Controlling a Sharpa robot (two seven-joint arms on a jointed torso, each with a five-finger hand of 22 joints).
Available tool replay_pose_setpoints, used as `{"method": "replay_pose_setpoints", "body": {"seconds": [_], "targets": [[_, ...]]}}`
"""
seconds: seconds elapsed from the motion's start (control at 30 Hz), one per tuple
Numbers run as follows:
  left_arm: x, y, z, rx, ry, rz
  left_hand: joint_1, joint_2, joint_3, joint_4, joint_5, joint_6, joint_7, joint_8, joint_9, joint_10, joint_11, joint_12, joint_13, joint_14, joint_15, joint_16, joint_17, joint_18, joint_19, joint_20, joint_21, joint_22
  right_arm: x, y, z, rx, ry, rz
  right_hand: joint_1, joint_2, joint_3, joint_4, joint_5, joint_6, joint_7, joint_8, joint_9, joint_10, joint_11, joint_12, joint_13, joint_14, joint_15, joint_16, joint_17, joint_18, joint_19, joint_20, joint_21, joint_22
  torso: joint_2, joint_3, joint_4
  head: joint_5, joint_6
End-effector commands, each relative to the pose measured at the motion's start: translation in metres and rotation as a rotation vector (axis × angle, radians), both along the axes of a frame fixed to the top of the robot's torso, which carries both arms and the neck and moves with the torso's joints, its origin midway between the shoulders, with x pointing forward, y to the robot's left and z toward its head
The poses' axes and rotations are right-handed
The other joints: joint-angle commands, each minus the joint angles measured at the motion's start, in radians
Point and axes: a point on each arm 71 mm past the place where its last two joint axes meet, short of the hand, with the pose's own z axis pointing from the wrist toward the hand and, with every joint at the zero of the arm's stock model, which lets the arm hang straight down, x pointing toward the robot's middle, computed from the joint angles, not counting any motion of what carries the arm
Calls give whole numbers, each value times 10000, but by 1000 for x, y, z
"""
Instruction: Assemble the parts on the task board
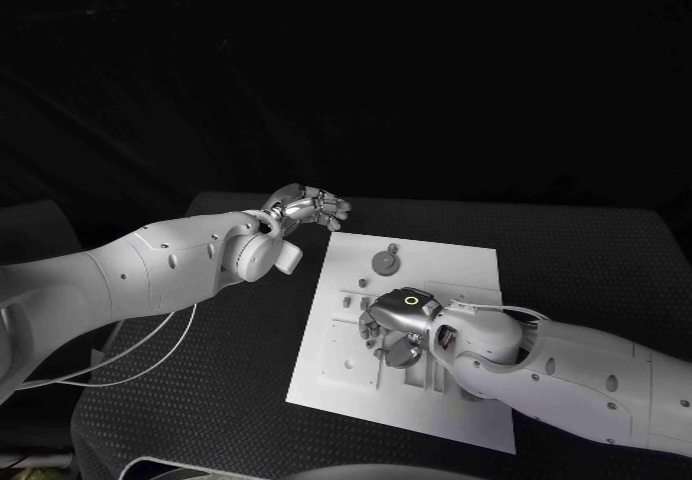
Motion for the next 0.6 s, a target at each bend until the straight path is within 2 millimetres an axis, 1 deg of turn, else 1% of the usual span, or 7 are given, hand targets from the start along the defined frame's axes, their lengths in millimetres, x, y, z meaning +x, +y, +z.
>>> {"method": "replay_pose_setpoints", "body": {"seconds": [0.03, 0.17, 0.23, 0.3, 0.37, 0.5, 0.6], "targets": [[0, -1, 1, -115, -46, -79, 39, -44, -8, 32, 12, -60, -7, -61, -8, -69, 15, -3, 1, 58, -3, -54, 15, 35, 44, 0, -23, 15, 3, -6, 15, 914, -34, -190, -8, -90, -61, 5, 8, -83, 11, -40, -10, -66, -16, -67, -14, -39, 5, -37, 11, -120, -82, 8, -57, 32, -7, 7, -10, -44, 47], [1, 1, 2, -130, -183, -10, 36, -43, -10, 36, 13, -53, -7, -57, -6, -67, 14, 0, 2, 56, -2, -61, 21, 34, 42, 2, -26, 20, 11, -19, 37, 1378, -157, -587, -19, -85, -96, 129, -33, -117, 6, -66, -26, 38, -59, -15, -1, 63, -32, -21, 47, -83, -7, 5, 0, 137, -7, 5, -20, -137, 150], [1, 2, 3, -128, -259, 52, 32, -36, -14, 46, 16, -33, -3, -43, -1, -39, 1, 20, 12, 65, -4, -67, 39, 34, 39, 3, -31, 30, 17, -29, 48, 1364, -301, -829, -122, -68, -208, 269, -134, -347, 32, -191, -89, 288, -170, 100, 39, 383, -142, 87, 96, -10, 281, -41, 165, 269, -6, -2, -30, -214, 229], [1, 3, 3, -121, -321, 112, 38, -32, -14, 49, 18, -22, 3, -36, 2, -4, -15, 40, 23, 83, -10, -68, 61, 36, 40, 0, -35, 41, 24, -38, 56, 1414, -292, -1093, -131, -65, -256, 330, -263, -478, -22, -251, -137, 385, -206, 97, 29, 592, -222, 94, 60, -10, 454, -121, 284, 387, -7, -8, -43, -269, 297], [2, 3, 3, -121, -354, 130, 51, -33, -15, 46, 18, -102, -24, -76, -16, 19, -28, 51, 32, 99, -16, -79, 94, 36, 46, -5, -42, 59, 30, -50, 63, 1233, -320, -1338, -139, -68, -285, 365, -271, -538, 12, -272, -167, 346, -179, 13, -16, 758, -284, 100, 31, -10, 567, -174, 352, 461, -7, -11, -46, -330, 345], [2, 3, 3, -124, -369, 136, 52, -35, -18, 48, 18, -130, -44, -89, -22, 24, -31, 53, 35, 102, -17, -87, 109, 36, 48, -6, -46, 68, 40, -73, 73, 708, -248, -1764, -307, -91, -528, 369, -256, -685, -19, -322, -224, 239, -106, -163, -107, 891, -337, 66, -5, -10, 636, -203, 376, 529, -24, -1, -55, -420, 406], [2, 2, 3, -130, -380, 128, 52, -33, -19, 49, 19, -130, -43, -88, -22, 24, -31, 53, 36, 101, -17, -90, 111, 35, 48, -6, -47, 69, 47, -90, 74, 384, -224, -2088, -626, -86, -1055, 335, -223, -809, -88, -335, -269, 109, -15, -401, -218, 1172, -463, 175, 81, -10, 905, -313, 477, 600, -20, 8, -50, -506, 452]]}}
